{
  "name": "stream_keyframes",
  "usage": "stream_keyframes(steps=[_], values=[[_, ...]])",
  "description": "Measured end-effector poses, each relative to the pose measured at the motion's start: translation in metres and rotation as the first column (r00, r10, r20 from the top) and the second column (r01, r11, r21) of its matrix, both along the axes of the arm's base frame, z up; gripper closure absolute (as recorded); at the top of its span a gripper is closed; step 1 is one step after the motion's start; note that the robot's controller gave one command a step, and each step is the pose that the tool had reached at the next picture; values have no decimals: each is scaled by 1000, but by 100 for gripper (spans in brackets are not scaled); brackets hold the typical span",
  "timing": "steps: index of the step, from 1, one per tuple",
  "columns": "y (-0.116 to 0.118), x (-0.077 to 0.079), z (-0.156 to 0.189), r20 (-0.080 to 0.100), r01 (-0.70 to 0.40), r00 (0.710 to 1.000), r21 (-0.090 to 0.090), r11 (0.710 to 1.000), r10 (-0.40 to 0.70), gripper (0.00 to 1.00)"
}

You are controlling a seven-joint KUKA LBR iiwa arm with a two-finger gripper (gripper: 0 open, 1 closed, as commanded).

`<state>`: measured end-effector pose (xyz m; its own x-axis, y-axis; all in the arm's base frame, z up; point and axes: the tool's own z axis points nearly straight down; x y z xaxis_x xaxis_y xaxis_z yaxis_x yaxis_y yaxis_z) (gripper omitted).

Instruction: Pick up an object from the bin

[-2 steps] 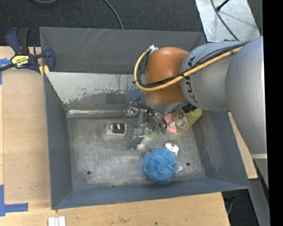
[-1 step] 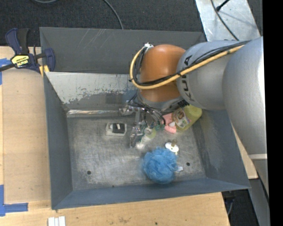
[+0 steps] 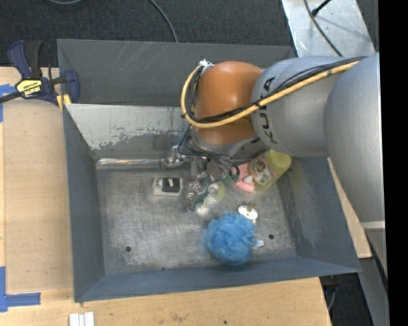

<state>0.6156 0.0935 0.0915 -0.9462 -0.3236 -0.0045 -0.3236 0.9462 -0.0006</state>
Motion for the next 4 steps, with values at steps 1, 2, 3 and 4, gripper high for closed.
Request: stream_keyframes(steps=[1,2,3,4], values=[[4,-1,-3,-2,-15,1000,-1,1000,15,0],[5,14,-12,1,-160,987,0,987,160,100],[5,14,-12,1,-159,987,0,987,159,100],[1,7,34,-9,-152,988,0,988,152,100]])
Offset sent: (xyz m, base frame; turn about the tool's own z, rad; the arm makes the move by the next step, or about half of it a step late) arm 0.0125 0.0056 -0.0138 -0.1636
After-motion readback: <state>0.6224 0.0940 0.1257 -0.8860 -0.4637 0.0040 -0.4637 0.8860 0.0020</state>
